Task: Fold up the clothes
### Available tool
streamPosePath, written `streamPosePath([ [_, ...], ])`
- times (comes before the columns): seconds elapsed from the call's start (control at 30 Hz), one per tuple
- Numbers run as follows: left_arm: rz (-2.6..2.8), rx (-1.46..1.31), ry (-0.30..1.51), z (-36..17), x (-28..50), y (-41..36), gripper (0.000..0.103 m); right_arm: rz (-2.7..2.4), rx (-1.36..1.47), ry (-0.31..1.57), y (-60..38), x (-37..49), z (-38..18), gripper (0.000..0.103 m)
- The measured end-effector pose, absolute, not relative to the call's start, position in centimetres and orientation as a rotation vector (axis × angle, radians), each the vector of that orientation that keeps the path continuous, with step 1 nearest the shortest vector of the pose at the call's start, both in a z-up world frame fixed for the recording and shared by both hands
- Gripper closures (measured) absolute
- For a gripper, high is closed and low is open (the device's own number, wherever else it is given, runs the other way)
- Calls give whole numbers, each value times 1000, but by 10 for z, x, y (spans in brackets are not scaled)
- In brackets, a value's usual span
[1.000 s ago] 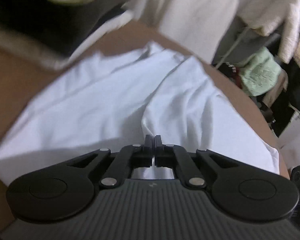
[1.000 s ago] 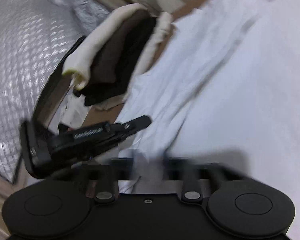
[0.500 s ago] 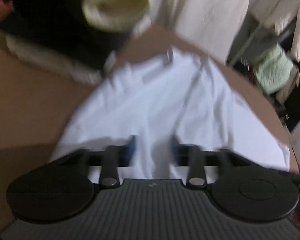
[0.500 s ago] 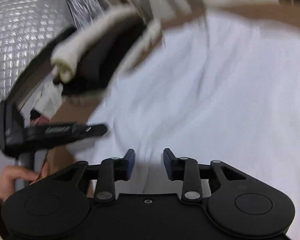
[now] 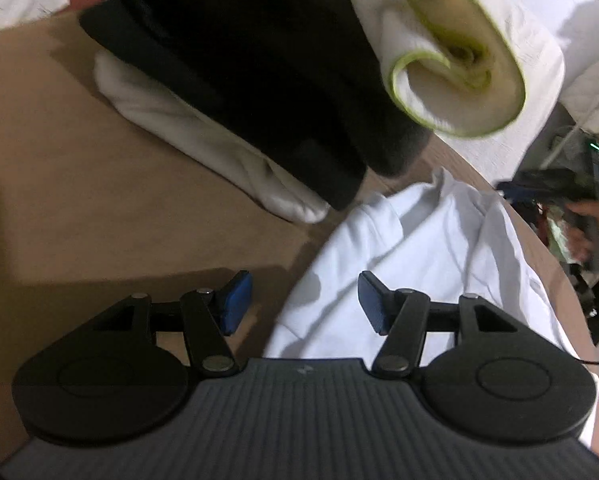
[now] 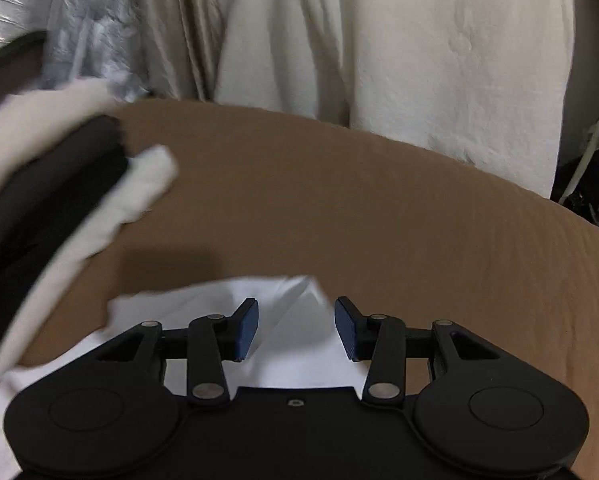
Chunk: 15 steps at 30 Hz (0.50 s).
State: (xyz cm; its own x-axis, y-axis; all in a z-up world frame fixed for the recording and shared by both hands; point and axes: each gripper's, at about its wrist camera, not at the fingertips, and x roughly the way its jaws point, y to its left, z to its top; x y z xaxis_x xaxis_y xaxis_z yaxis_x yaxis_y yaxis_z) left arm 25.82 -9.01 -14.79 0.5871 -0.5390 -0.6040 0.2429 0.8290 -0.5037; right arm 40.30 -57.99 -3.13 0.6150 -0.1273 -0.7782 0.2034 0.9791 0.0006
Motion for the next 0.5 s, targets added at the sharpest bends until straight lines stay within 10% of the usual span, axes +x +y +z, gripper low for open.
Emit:
streamPosePath([
  [0.17, -500, -371, 829, -160, 259, -104, 46, -185, 57, 1023, -588, 448, -75, 35],
  [0.2, -507, -355, 823, -160, 257, -108, 46, -179, 102, 1019, -591, 450, -79, 49],
  [0.23, -514, -339, 818, -160, 255, -112, 46, -174, 148, 1014, -595, 451, -83, 98],
  [0.5, -465, -258, 804, -157, 247, -122, 69, -262, -86, 809, -573, 454, -55, 95],
])
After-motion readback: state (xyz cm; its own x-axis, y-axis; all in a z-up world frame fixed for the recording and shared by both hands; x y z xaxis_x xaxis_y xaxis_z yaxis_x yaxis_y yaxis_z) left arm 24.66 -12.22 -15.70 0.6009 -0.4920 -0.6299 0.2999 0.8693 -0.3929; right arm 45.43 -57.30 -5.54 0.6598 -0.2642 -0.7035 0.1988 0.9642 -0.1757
